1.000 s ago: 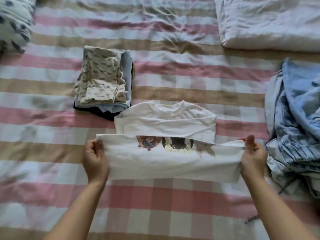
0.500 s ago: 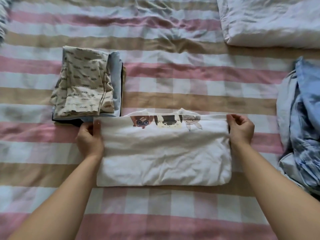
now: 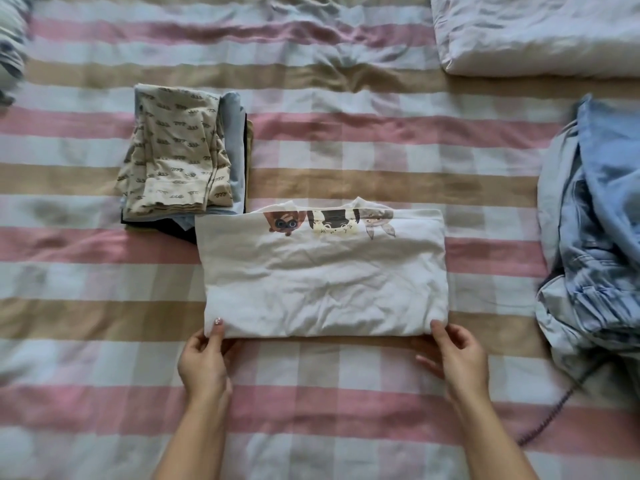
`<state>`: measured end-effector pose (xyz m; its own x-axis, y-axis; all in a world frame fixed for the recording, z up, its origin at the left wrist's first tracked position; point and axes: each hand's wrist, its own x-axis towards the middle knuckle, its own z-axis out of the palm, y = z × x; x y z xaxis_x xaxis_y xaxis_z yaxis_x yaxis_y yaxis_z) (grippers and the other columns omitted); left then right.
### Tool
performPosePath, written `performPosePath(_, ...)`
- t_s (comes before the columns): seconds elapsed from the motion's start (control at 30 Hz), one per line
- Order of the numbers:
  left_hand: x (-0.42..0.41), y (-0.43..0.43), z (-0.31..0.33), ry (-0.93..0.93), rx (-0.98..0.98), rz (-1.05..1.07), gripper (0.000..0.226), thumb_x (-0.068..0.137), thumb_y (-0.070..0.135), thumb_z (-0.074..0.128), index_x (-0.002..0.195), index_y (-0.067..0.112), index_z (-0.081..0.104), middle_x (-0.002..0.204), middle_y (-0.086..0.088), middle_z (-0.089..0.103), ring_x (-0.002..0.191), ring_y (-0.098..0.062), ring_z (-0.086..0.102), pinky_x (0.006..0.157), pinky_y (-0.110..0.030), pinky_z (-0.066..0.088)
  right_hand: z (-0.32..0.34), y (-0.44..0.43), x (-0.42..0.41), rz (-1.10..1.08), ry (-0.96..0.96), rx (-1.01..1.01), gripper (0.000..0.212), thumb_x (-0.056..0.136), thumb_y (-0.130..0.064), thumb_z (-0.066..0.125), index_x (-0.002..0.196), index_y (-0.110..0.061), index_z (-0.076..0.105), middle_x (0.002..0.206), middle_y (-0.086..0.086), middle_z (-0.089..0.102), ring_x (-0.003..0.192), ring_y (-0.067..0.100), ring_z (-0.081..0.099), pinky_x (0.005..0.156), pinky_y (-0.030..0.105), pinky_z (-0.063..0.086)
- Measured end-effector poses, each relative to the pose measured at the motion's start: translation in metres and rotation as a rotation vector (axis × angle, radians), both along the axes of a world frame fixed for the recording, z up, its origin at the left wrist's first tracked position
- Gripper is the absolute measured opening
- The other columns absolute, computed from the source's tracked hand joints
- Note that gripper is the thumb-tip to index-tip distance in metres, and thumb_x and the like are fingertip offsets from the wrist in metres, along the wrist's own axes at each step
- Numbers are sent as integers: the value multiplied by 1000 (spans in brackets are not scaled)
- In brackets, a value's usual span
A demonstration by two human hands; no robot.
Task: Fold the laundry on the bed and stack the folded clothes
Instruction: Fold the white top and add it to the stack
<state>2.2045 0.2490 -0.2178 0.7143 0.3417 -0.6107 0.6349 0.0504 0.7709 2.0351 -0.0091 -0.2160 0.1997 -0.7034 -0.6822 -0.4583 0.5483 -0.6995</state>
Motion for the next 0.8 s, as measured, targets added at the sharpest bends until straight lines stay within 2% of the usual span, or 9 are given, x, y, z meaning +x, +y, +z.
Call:
performPosePath(0.07, 2, -4, -1, 45, -86, 149, 18, 88, 2, 58, 75, 14, 54, 55, 10, 66, 65, -5, 61, 55, -20, 56, 5, -7, -1, -17, -25, -19, 11, 88, -17, 60, 83, -8, 58, 92, 17, 61, 61, 12, 66, 43, 21, 53)
performPosePath(0.17, 0, -7, 2, 23, -108, 235, 21, 85, -2, 61, 74, 15, 54, 70, 3, 64, 67, -5, 60, 61, -20, 55, 9, -17, -4, 51, 48, -192, 13, 85, -18, 65, 82, -6, 60, 92, 26, 63, 67, 24, 62, 42, 19, 52)
performPosePath(0.2, 0, -8, 1, 23, -128, 252, 21, 85, -2, 61, 74, 15, 54, 67, 4, 65, 63, -3, 62, 61, -20, 55, 9, -16, -4, 47, 54, -202, 16, 85, -19, 65, 85, -4, 60, 92, 25, 64, 71, 28, 62, 43, 20, 53)
performPosePath(0.23, 0, -8, 1, 35, -159, 261, 21, 84, -2, 62, 74, 15, 54, 59, 7, 67, 60, -3, 63, 60, -21, 56, 7, -13, -3, 27, 46, -166, 18, 86, -21, 64, 90, -3, 60, 92, 22, 64, 74, 30, 63, 44, 22, 54)
performPosePath(0.3, 2, -10, 2, 69, -215, 254, 19, 84, -1, 63, 75, 14, 56, 50, 11, 65, 66, -5, 63, 64, -24, 56, 8, -3, 7, -88, -50, 29, 19, 89, -20, 61, 94, -3, 58, 87, 14, 63, 72, 27, 63, 46, 25, 55)
performPosePath(0.37, 3, -9, 6, 74, -244, 237, 19, 84, -3, 62, 75, 13, 57, 49, 12, 64, 72, -8, 61, 61, -24, 56, 12, 5, 16, -185, -133, 145, 6, 89, -10, 59, 85, -6, 58, 82, 7, 60, 69, 19, 59, 43, 24, 54)
performPosePath(0.43, -1, -6, 13, 57, -247, 228, 23, 84, -5, 60, 72, 14, 55, 47, 12, 63, 69, -7, 61, 55, -20, 55, 15, 9, 16, -234, -154, 121, 11, 88, -3, 59, 79, -8, 57, 80, 5, 58, 66, 14, 59, 43, 22, 54)
performPosePath(0.57, -33, 17, 24, 58, -219, 210, 29, 85, -6, 59, 70, 18, 52, 48, 15, 63, 51, 3, 62, 50, -12, 51, 19, 26, -19, -245, -93, 42, 8, 84, -4, 65, 80, -10, 60, 78, 3, 61, 50, 3, 61, 46, 18, 53)
performPosePath(0.8, -118, 72, 23, 138, -128, 197, 20, 85, -3, 60, 78, 15, 58, 54, 14, 66, 55, 2, 62, 53, -10, 51, 13, 75, -112, -200, 48, 45, 12, 86, -1, 60, 75, -5, 58, 80, 11, 60, 76, 23, 58, 51, 17, 54)
